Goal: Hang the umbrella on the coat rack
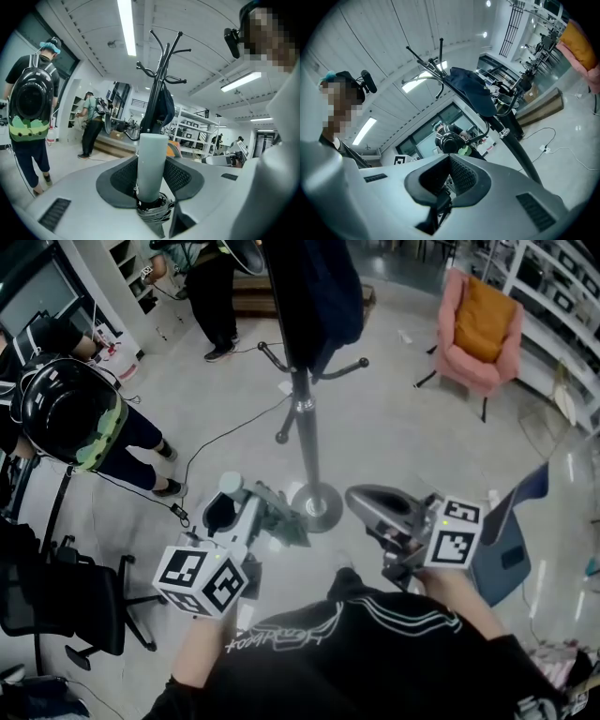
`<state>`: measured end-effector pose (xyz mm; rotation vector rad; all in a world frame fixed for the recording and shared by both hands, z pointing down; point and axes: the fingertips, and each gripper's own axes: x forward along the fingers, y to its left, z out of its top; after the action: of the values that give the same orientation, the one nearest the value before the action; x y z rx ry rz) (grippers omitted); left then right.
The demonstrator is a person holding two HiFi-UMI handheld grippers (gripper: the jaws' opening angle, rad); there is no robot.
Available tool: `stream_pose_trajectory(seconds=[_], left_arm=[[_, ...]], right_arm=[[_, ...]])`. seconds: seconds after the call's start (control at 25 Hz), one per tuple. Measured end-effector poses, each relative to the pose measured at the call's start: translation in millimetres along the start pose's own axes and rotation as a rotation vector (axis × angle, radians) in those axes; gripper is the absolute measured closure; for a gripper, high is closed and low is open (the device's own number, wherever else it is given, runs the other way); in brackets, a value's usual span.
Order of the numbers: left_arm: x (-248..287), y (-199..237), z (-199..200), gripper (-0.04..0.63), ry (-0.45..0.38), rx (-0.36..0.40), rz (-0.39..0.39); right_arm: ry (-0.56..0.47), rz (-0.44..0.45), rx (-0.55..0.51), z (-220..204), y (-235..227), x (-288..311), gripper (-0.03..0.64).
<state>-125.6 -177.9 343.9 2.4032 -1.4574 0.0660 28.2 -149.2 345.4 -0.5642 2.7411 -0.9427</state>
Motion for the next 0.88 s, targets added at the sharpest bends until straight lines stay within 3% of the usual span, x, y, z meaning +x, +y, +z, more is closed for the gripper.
stream_pose_trajectory(seconds=[0.52, 0.88], left_arm=[[54.6, 21.5, 19.1, 0.439, -0.005, -0.021, 0.047], [68.7, 30.5, 23.2, 0.439, -0.004, -0.019, 0.068]], right_arm=[[0.030, 0.030, 0.035, 30.5, -49.8, 17.0, 0.604], [0.022, 0.034, 0.037, 35.0, -60.7, 17.5, 0.604]])
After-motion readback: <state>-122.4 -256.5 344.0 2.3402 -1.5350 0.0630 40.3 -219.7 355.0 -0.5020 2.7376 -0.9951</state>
